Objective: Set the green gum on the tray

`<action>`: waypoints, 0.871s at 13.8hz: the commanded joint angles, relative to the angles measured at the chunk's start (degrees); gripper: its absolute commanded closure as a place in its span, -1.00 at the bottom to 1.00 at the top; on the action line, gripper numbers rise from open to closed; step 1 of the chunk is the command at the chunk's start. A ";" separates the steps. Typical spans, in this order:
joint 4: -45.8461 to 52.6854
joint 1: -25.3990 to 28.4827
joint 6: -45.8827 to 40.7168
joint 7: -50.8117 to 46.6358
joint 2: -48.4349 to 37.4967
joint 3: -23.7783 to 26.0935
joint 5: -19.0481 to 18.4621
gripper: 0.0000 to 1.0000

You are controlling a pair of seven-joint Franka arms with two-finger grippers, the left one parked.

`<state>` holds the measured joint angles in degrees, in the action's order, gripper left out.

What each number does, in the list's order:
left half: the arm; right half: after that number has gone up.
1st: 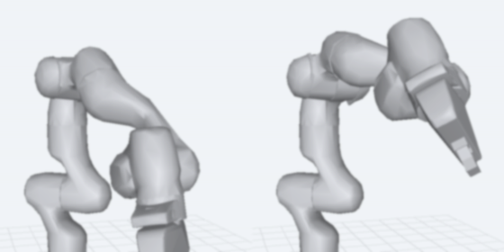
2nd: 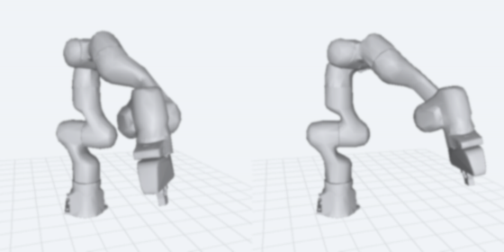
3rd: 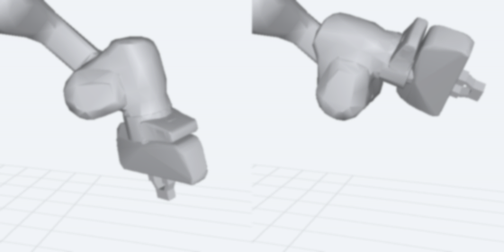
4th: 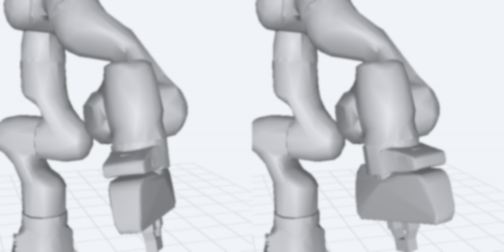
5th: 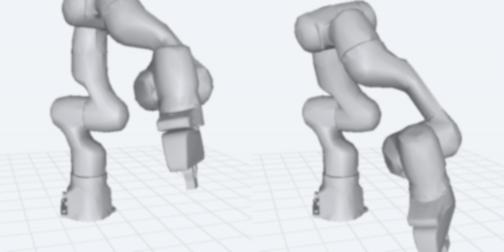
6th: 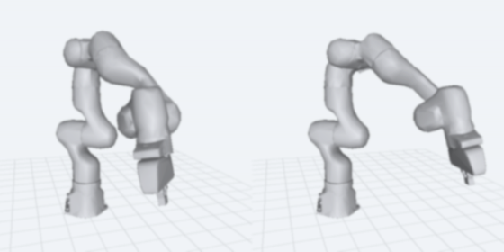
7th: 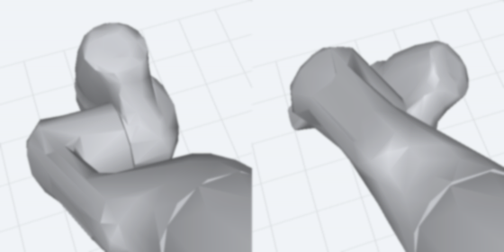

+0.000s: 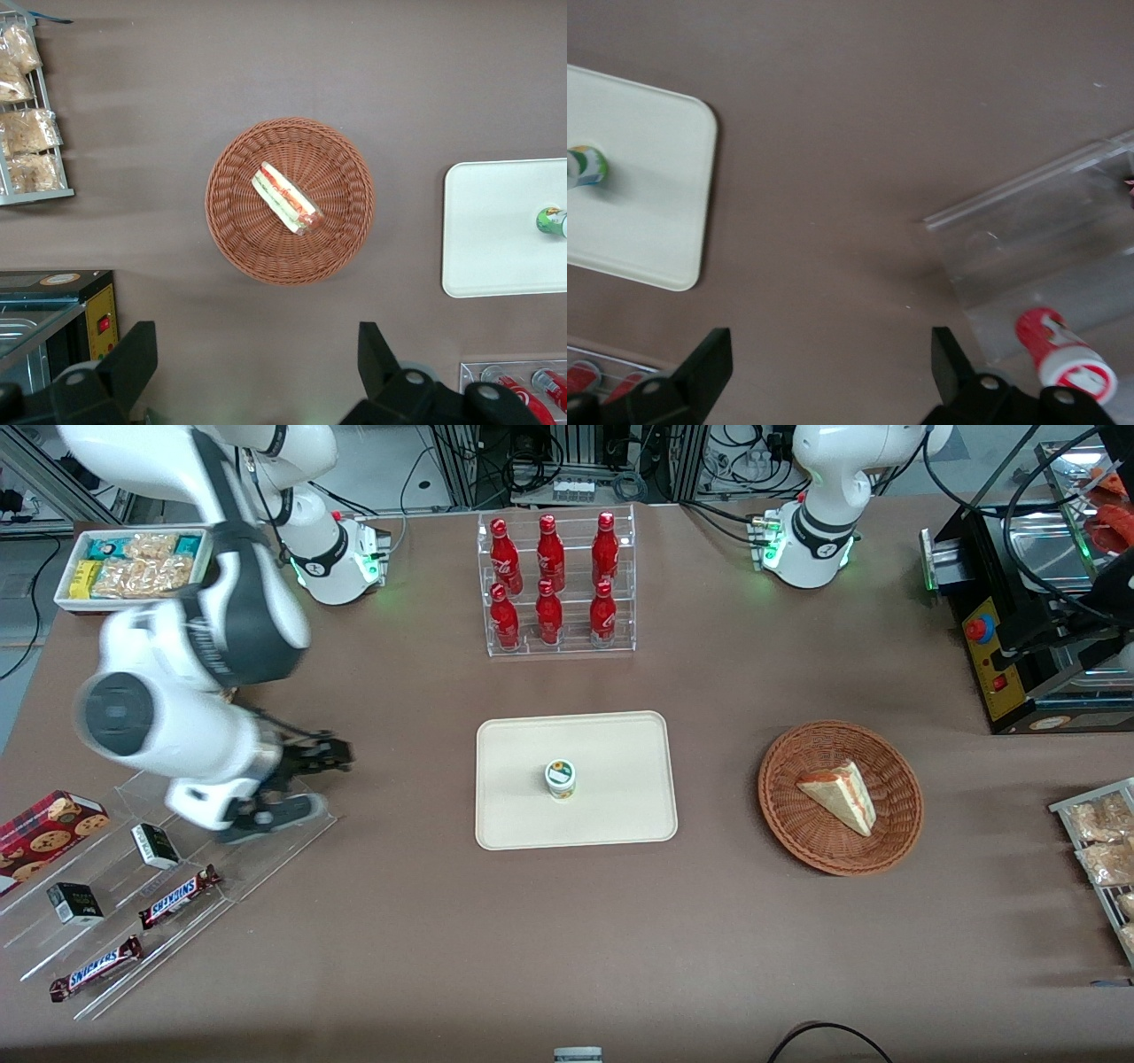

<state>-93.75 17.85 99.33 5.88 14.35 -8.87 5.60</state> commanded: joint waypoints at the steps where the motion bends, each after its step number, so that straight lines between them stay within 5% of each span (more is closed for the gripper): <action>1: -4.42 -6.40 -0.27 0.10 -4.50 1.92 -0.06 -1.00; 8: -6.89 -14.59 -5.98 -0.16 -12.32 2.46 -0.85 -1.00; 12: -6.36 -16.18 -11.60 -0.60 -15.93 3.15 -5.68 -1.00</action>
<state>-98.81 2.90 89.80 6.15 1.00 -7.23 1.87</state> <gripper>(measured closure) 0.000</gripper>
